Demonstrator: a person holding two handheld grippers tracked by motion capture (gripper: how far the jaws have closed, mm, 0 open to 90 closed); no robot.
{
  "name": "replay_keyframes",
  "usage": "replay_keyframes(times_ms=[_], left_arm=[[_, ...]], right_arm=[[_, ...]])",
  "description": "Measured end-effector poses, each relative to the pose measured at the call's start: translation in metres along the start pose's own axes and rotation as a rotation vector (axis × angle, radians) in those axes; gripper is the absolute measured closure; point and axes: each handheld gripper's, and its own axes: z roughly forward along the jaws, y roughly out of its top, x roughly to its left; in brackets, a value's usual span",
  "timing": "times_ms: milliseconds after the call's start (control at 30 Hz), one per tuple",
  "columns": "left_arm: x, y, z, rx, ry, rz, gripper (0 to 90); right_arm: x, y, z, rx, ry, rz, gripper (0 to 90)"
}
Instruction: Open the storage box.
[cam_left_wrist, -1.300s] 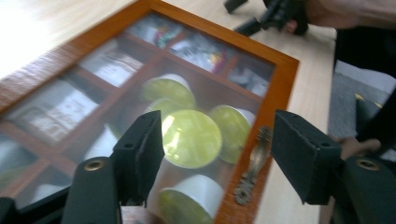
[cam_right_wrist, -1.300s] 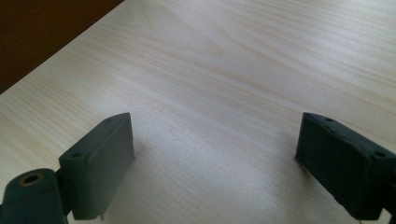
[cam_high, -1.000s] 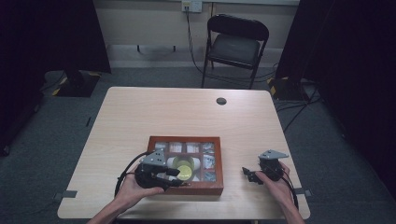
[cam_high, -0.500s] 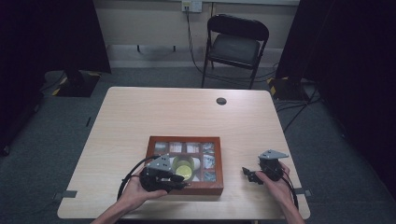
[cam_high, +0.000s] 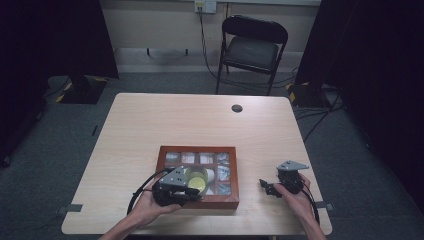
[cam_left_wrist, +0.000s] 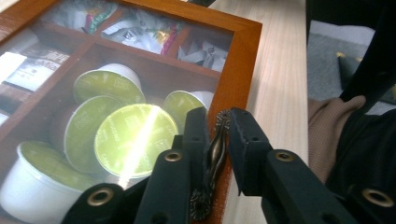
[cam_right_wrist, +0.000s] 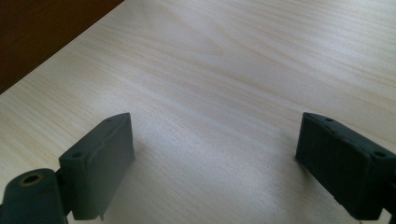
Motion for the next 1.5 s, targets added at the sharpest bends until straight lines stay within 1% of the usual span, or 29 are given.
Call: replay_keyframes(times_ms=[100, 133, 167, 300, 367, 400, 533, 600, 633, 667, 733, 767, 1033, 1133, 1167, 1267, 1300, 1500], left_arm=[[-0.001, -0.001, 0.000, -0.005, 0.007, 0.011, 78.6], [-0.002, -0.001, 0.000, -0.004, 0.012, 0.029, 78.6], [-0.002, -0.001, 0.000, 0.000, 0.016, 0.037, 78.6], [-0.002, -0.001, 0.001, -0.006, 0.014, 0.040, 78.6], [-0.004, -0.001, 0.001, -0.006, 0.023, 0.060, 78.5], [-0.004, -0.001, 0.001, -0.007, 0.024, 0.059, 78.5], [0.000, -0.003, -0.003, 0.003, 0.011, 0.037, 77.7], [0.001, -0.004, -0.004, -0.001, 0.005, 0.032, 77.8], [0.001, -0.004, -0.004, 0.002, 0.004, 0.032, 77.8], [0.001, -0.003, -0.003, 0.004, -0.002, 0.035, 80.4], [0.001, -0.002, -0.004, 0.016, 0.001, 0.034, 80.8], [0.001, -0.002, -0.004, 0.015, -0.006, 0.030, 80.9], [0.006, -0.002, -0.004, -0.007, -0.044, -0.049, 81.1], [0.008, -0.001, -0.004, -0.007, -0.053, -0.055, 81.2], [0.008, 0.000, -0.004, -0.006, -0.055, -0.063, 81.2], [0.007, 0.003, -0.005, -0.001, -0.049, -0.067, 81.2], [0.008, 0.003, -0.005, 0.001, -0.053, -0.075, 81.2], [0.011, 0.008, -0.010, -0.017, -0.075, -0.105, 81.2]], right_arm=[[0.000, 0.000, 0.000, 0.000, 0.000, 0.000, 10.5], [0.000, 0.000, 0.000, 0.000, 0.000, 0.000, 10.5], [0.000, 0.000, 0.000, 0.000, 0.001, 0.000, 10.5], [0.000, 0.000, 0.000, 0.000, 0.000, 0.000, 10.5], [0.000, 0.000, 0.000, 0.000, -0.003, 0.003, 10.5], [0.000, 0.000, 0.000, 0.001, -0.007, 0.008, 10.5], [-0.001, 0.000, 0.000, 0.001, -0.012, 0.015, 10.5], [0.000, 0.000, 0.000, 0.001, -0.012, 0.015, 10.5], [-0.001, 0.000, 0.000, 0.001, -0.013, 0.014, 10.5], [-0.001, 0.000, 0.000, 0.001, -0.013, 0.014, 10.5], [-0.001, 0.000, 0.000, 0.001, -0.012, 0.015, 10.5], [-0.001, 0.000, 0.000, 0.001, -0.013, 0.014, 10.5], [-0.001, 0.000, 0.000, 0.001, -0.013, 0.015, 10.5], [-0.001, 0.000, 0.000, 0.001, -0.013, 0.015, 10.5], [-0.001, 0.000, 0.000, 0.001, -0.013, 0.015, 10.5], [-0.001, 0.000, 0.000, 0.001, -0.013, 0.015, 10.5], [-0.001, 0.000, 0.000, 0.001, -0.013, 0.015, 10.5], [-0.001, 0.000, 0.000, 0.001, -0.013, 0.015, 10.5]])
